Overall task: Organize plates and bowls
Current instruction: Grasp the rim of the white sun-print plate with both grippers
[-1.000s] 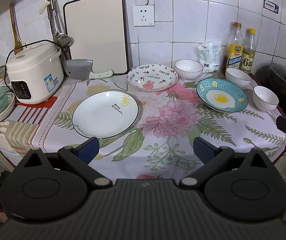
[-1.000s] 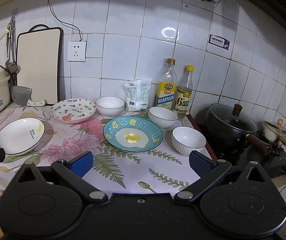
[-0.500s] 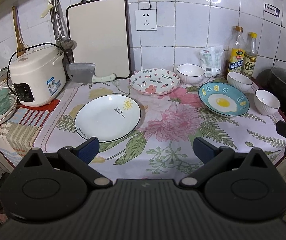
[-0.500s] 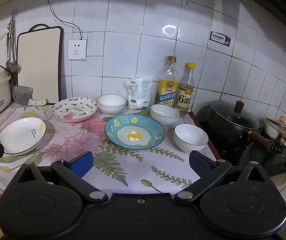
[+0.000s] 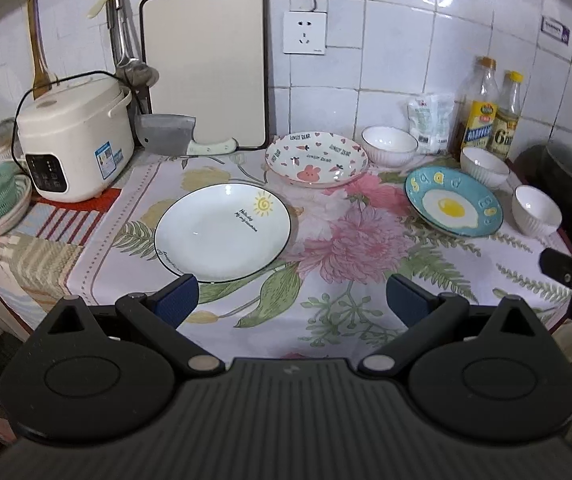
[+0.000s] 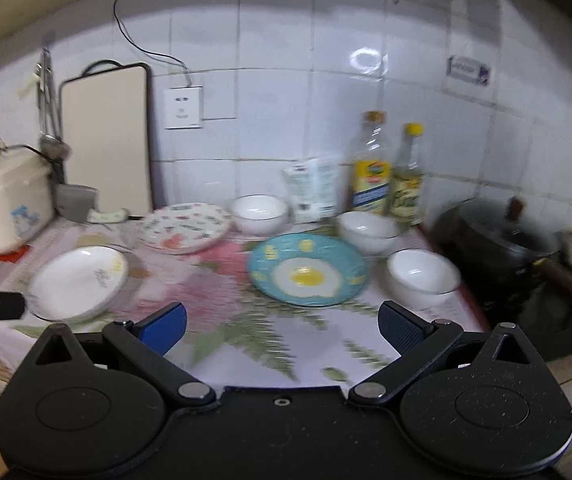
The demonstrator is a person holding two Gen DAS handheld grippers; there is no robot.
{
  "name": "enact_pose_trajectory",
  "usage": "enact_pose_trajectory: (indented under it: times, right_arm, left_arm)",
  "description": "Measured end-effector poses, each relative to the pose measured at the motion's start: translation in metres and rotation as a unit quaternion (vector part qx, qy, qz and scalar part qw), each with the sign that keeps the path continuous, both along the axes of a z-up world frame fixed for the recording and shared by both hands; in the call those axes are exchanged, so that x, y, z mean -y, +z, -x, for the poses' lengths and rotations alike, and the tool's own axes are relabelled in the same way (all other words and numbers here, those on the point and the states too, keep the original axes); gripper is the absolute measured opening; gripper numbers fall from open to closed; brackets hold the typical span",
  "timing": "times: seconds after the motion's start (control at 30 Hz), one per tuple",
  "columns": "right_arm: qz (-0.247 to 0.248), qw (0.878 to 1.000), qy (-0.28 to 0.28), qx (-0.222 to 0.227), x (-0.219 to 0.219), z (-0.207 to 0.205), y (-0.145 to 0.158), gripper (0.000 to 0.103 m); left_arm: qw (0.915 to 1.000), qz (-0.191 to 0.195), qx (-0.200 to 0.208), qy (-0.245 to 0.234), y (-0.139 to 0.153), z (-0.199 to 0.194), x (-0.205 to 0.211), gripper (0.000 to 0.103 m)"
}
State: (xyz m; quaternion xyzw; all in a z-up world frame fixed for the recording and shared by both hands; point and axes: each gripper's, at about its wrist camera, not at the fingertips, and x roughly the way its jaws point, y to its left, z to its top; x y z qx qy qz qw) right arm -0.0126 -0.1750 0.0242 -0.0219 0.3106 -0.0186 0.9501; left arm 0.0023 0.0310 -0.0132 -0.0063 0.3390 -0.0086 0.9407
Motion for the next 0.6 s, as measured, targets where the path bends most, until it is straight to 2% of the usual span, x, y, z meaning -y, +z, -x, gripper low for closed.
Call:
enact_pose_trajectory:
  times: [0.1, 0.23, 0.47, 0.6]
  right_arm:
    - [-0.028, 0.999, 0.013, 0.02, -0.004, -0.01, -0.006, 0.103]
    - [-0.06, 0.994, 0.069, 0.059, -0.011, -0.024, -0.022, 0.103]
    - [-0.076, 0.984, 0.161, 0.015, -0.052, -0.075, -0.053, 0.103]
    - [-0.094, 0.972, 0.214, -0.005, -0.08, -0.101, -0.072, 0.103]
  left_arm:
    - [0.9997, 0.002, 0.006, 0.024, -0.006, -0.003, -0.019, 0.102]
    - [0.9988, 0.013, 0.013, 0.046, -0.015, -0.015, -0.048, 0.102]
    - [0.9954, 0.035, 0.019, 0.087, -0.033, -0.053, -0.097, 0.102]
    - [0.995, 0.042, -0.005, 0.09, -0.05, -0.084, -0.115, 0.102]
